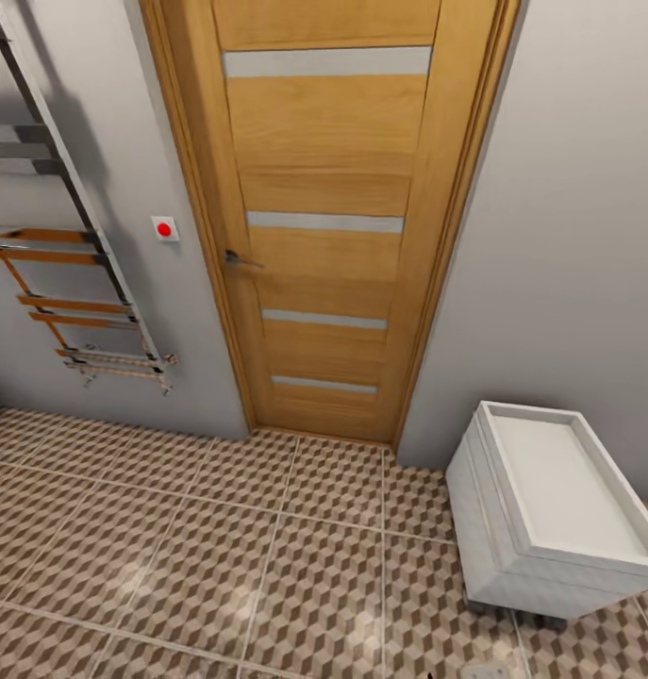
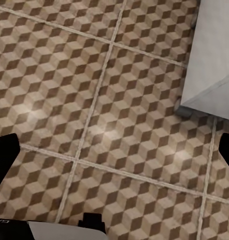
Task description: Take the four mousetraps from the cabinet in the bathroom and place them on the bathroom floor. Make sure all four end up on the same floor surface, and ensure that at least two of them are either under or directly next to the same bathroom sink.
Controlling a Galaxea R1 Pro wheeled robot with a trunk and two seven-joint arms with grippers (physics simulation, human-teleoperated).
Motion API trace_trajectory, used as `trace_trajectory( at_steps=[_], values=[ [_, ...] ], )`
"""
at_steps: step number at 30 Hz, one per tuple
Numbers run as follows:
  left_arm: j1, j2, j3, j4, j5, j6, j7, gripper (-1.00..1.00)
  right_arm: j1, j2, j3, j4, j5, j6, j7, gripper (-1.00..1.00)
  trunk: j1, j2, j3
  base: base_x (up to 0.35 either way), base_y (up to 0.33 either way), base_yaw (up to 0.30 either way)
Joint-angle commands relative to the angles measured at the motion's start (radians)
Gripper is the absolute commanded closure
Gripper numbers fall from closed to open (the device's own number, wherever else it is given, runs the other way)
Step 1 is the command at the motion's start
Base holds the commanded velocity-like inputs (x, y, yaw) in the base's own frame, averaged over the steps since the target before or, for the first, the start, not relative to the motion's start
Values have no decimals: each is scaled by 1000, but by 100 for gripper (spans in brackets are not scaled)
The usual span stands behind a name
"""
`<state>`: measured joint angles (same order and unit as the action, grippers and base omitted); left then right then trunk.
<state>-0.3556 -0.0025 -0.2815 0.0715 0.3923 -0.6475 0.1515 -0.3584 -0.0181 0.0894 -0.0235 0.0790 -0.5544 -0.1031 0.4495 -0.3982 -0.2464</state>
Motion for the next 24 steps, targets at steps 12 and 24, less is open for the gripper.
trace_trajectory(
  at_steps=[12,24],
  values=[
    [-1,-2,-8,4,2,-4,5,-100,-1,0,7,1,8,-2,-10,-100,1,-2,-2,0,-22,289],
    [-2,-2,-8,4,2,-4,5,-100,-1,0,7,1,8,-2,-10,-100,1,-2,-2,0,-156,290]
  ],
)
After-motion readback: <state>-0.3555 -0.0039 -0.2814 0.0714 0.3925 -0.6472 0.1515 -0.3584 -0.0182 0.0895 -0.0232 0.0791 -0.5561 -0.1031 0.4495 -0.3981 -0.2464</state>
